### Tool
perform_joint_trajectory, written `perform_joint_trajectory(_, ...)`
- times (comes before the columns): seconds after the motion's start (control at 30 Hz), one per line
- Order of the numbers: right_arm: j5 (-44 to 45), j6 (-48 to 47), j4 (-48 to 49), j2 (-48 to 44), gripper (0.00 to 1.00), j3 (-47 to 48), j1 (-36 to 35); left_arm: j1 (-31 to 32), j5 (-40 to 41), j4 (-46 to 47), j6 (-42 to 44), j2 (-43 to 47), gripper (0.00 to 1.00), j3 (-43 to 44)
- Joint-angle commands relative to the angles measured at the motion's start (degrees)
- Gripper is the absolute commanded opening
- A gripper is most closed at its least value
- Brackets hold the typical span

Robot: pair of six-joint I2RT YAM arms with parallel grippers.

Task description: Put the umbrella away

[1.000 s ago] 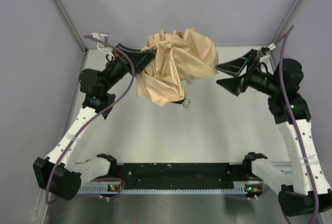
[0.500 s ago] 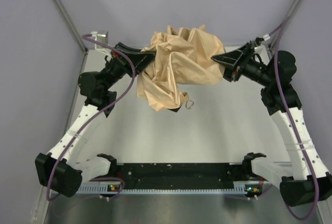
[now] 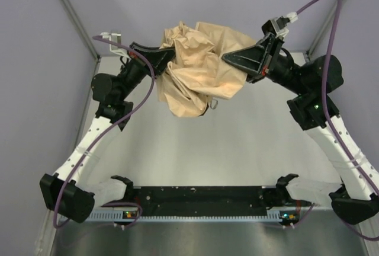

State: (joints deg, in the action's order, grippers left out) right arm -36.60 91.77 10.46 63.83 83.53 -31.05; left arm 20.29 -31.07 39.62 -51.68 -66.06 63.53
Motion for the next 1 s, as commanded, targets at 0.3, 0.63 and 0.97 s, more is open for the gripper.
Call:
perform_joint_trajectory(0.3, 10.5, -10.0, -1.3, 10.2, 0.44, 3.0, -16.8, -0.1, 11.4, 9.7, -6.1, 1.9, 0.00, 0.1)
perform_joint_trajectory(0.63, 15.7, -25.8, -24.2, 0.3, 0.83, 2.2, -17.1, -0.2, 14.7, 7.1, -5.3, 5.0, 0.00, -3.8)
perform_joint_trajectory(0.97, 16.9, -34.9, -42.9, -6.5, 0.99, 5.5, -10.2, -0.3, 12.1, 8.0, -7.4, 4.3, 0.00, -3.6)
